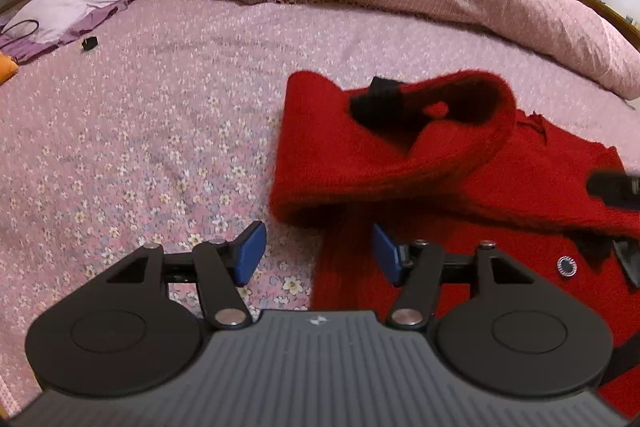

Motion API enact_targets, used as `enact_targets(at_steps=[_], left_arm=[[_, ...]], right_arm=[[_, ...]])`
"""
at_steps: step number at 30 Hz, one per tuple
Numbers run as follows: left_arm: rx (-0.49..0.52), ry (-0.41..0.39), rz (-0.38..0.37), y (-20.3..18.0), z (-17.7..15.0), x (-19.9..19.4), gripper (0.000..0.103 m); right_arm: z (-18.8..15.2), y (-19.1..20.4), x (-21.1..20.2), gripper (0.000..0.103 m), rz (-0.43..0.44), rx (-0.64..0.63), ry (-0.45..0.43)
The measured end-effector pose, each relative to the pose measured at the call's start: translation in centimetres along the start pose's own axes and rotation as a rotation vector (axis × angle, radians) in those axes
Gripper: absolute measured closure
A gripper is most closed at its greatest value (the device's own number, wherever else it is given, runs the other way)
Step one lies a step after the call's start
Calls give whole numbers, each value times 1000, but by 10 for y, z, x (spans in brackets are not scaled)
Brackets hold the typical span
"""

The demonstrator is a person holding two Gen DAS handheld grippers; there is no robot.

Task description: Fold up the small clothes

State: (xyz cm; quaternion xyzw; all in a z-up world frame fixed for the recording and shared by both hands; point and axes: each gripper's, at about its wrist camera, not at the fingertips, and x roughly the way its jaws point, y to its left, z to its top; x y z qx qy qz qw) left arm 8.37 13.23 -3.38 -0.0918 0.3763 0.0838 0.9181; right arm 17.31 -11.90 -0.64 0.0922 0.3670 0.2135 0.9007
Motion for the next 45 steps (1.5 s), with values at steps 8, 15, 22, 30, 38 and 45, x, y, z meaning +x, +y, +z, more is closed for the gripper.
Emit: enact_targets(at_steps=[8, 15, 22, 30, 38, 45], left_arm=[[-46, 36, 22, 11, -3, 21, 38], [-49, 23, 16, 13, -1, 27, 37], [-50, 17, 12, 11, 5, 31, 36], [-38, 19, 36, 3, 8, 37, 36], [-13, 23, 48, -8, 7, 40, 29], [-1, 31, 69, -12, 6, 41, 29]], right_arm=[[37, 44, 35, 39, 53, -38, 10], [50, 63, 79, 39, -21, -125, 59], [55, 51, 108, 83, 6, -99, 147], [75, 56, 63, 89, -3, -219, -45], [80, 33, 2, 89, -120, -344, -268], [38, -23, 23, 89, -165, -184, -168]])
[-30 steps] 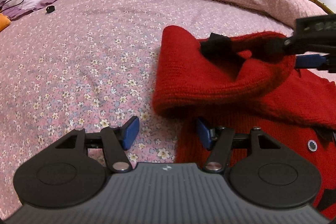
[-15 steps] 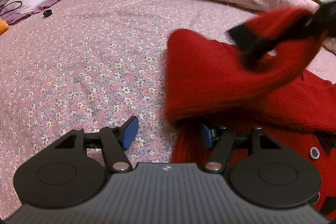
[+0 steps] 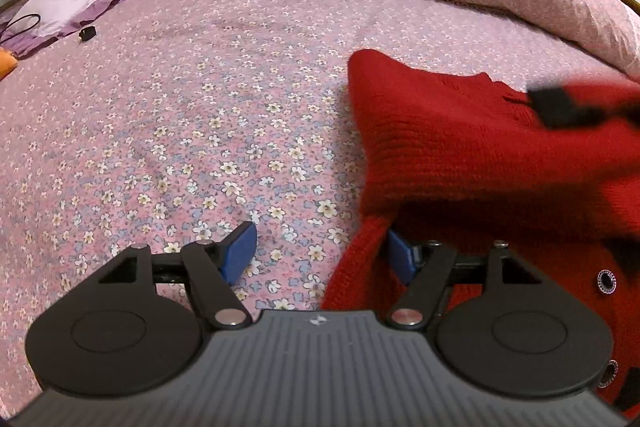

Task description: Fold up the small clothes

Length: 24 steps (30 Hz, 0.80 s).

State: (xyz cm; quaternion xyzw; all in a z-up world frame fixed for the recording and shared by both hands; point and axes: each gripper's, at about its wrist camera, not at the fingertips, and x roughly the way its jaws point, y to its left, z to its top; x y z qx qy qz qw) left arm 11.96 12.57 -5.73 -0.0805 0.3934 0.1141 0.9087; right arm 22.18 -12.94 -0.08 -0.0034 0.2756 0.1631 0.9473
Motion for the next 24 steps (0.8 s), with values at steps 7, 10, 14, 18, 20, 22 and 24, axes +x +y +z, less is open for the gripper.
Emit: enact_targets(at_steps=[7, 10, 14, 18, 20, 22, 24], left_arm=[[6, -1, 15, 2, 0, 2, 28], [0, 0, 19, 2, 1, 2, 28], [2, 0, 29, 1, 1, 1, 28], [-11, 6, 30, 3, 2, -2, 28], [-10, 6, 28, 3, 3, -7, 28], [5, 1, 28, 3, 4, -13, 28], [20, -13, 27, 3, 5, -23, 28]], right_arm=[[-52, -42, 13, 63, -44, 259, 89], [-60, -58, 0, 61, -72, 320, 49], [-66, -77, -11, 61, -117, 368, 27], [-78, -90, -24, 61, -178, 376, 28], [-83, -96, -29, 61, -172, 374, 28], [-85, -99, -34, 61, -164, 367, 26], [-84, -101, -41, 61, -157, 343, 26]])
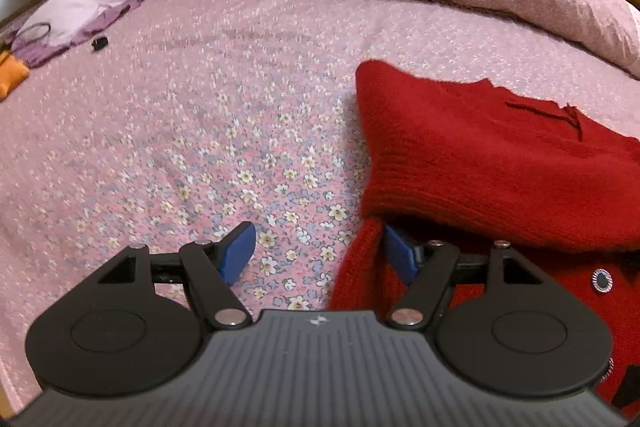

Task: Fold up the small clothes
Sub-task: 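Grasp the black cuff trim with the right gripper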

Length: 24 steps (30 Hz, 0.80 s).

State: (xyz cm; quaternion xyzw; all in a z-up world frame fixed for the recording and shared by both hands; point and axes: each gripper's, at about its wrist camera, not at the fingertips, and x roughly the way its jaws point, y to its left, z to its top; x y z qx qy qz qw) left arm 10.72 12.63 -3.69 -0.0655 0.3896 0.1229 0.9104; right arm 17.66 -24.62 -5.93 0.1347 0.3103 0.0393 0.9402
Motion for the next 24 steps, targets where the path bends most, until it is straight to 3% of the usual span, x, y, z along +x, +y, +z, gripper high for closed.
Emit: enact_targets(at_steps=[11, 20, 24], left_arm=[[21, -73, -61, -11, 30, -38, 28], [75, -70, -164, -57, 50, -10, 29], [109, -63, -187, -75, 56, 9, 29]], right_arm=[[31, -8, -8, 61, 27, -53, -57], [50, -7, 41, 61, 91, -76, 30], [53, -5, 58, 61, 80, -92, 63]])
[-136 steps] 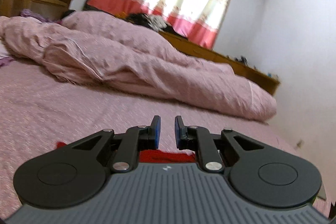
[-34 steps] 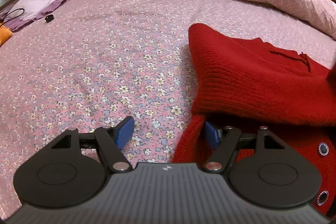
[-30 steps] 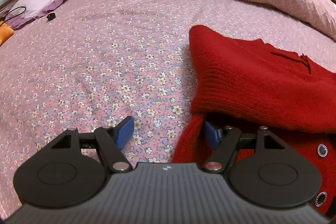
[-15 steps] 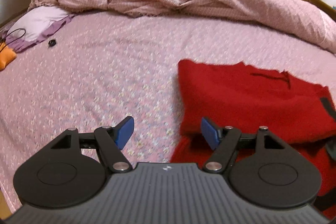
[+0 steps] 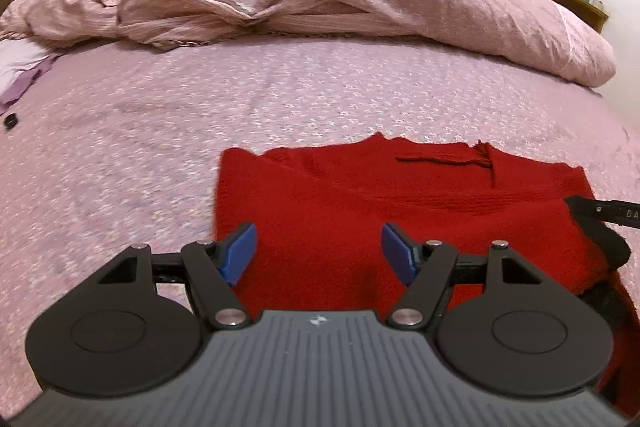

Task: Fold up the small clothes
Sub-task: 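Grasp the black cuff trim with the right gripper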

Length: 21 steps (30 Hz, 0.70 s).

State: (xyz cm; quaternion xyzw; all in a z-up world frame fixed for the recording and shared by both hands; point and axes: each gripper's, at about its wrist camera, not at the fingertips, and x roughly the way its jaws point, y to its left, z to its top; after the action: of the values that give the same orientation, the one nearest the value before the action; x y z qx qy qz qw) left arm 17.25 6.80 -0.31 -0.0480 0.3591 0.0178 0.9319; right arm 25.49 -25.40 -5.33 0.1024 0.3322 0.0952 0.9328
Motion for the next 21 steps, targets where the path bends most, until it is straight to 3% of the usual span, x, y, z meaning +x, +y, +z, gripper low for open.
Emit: enact_targets(at_steps=[9, 11, 13, 17, 21], left_arm=[[19, 5, 51, 0, -6, 29, 29], [21, 6, 64, 2, -9, 33, 29], [18, -2, 65, 4, -10, 34, 29], [12, -50, 65, 4, -5, 34, 29], [17, -79, 94, 3, 0, 43, 29]], right_arm=[[-9, 2, 16, 60, 44, -41, 33], [-9, 4, 14, 77, 65, -50, 37], [-9, 6, 11, 87, 93, -59, 28], [4, 16, -13, 88, 112, -105, -91], [21, 18, -29, 88, 67, -107, -205]])
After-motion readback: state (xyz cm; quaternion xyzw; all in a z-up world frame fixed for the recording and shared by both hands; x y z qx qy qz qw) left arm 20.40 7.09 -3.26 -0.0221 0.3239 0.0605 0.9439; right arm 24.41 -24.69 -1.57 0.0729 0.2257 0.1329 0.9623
